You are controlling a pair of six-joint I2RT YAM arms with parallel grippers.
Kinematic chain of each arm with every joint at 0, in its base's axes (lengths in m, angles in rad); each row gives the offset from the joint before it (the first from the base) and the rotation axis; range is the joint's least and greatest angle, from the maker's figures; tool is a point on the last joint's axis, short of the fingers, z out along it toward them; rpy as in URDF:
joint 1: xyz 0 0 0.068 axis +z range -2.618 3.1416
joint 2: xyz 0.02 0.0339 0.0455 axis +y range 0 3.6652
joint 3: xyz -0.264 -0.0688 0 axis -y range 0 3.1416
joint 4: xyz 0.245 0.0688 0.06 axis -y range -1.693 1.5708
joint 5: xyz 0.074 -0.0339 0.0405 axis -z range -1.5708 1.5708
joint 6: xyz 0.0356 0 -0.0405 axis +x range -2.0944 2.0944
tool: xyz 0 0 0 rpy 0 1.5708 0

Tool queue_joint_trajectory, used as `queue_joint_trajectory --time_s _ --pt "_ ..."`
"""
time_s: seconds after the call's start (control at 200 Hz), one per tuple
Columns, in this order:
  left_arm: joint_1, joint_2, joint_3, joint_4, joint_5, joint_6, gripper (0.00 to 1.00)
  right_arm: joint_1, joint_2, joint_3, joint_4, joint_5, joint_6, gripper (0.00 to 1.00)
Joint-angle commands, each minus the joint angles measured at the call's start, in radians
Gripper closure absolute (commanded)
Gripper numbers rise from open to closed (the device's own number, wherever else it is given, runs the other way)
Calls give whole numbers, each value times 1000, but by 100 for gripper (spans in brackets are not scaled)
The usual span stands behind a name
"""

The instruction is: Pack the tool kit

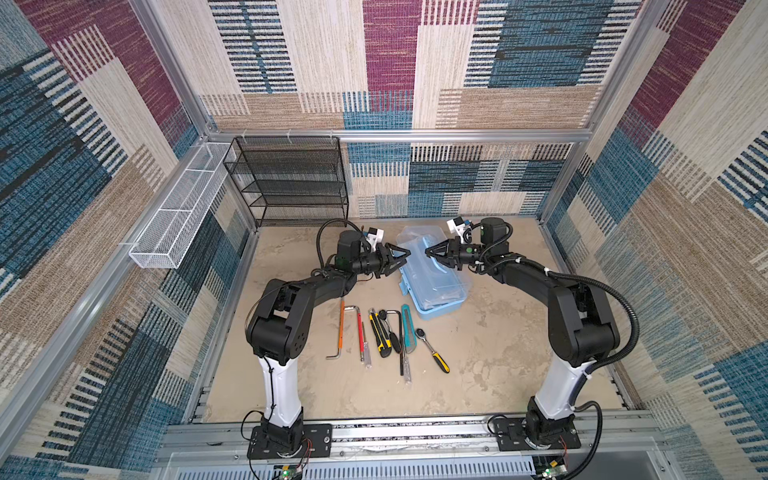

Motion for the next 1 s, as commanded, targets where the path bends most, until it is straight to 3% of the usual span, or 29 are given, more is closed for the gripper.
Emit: queue_joint_trajectory --time_s 0.0,0.426,0.997 --pt "-5 0 -1 83 2 -29 51 -4 -24 -1 141 -53 23 88" --pt "-5 -19 -37 57 -16 2 50 -14 -39 -41 212 -67 85 88" --pt "-43 102 -6 475 -28 -251 51 -14 -23 -68 279 -71 147 86"
